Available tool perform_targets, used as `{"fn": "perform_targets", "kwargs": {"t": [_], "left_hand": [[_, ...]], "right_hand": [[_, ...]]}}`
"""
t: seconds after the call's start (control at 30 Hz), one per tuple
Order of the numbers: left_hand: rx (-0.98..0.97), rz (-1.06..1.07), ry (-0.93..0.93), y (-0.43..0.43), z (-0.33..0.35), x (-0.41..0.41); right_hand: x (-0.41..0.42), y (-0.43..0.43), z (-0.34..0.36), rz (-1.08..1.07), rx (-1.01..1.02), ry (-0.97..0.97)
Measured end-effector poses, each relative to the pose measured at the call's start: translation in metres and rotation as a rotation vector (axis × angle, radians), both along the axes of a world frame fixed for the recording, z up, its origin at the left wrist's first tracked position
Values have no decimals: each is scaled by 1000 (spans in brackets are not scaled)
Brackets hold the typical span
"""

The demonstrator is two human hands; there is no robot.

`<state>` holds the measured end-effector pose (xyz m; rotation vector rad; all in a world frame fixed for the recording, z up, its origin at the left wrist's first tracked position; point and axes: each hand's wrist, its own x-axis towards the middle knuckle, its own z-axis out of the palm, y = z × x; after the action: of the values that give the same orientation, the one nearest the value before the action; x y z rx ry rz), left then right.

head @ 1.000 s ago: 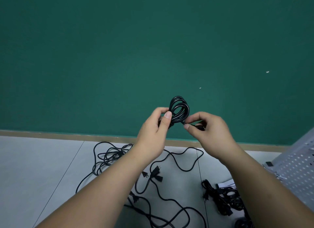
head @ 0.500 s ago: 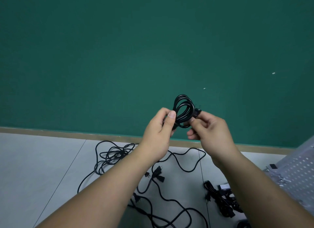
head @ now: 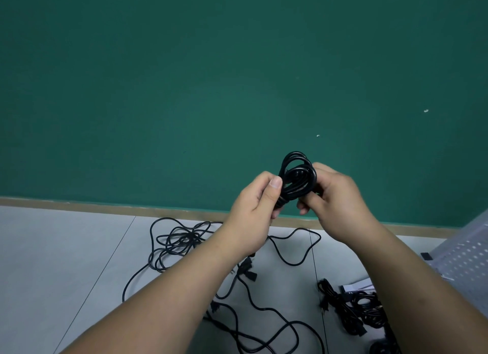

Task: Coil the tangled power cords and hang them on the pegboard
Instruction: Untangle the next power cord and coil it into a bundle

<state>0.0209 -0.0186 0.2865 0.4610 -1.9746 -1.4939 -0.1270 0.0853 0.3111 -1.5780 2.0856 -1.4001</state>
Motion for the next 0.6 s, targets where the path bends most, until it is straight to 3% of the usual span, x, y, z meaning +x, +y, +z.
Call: {"fn": "perform_targets", "kwargs": {"t": [0.27, 0.6], "left_hand": [[29, -66, 6, 2, 5, 0], [46, 29, 54, 12, 0, -6]], "right_hand": [[-6, 0, 0, -51, 76, 76], [0, 0, 5, -78, 94, 78]]}}
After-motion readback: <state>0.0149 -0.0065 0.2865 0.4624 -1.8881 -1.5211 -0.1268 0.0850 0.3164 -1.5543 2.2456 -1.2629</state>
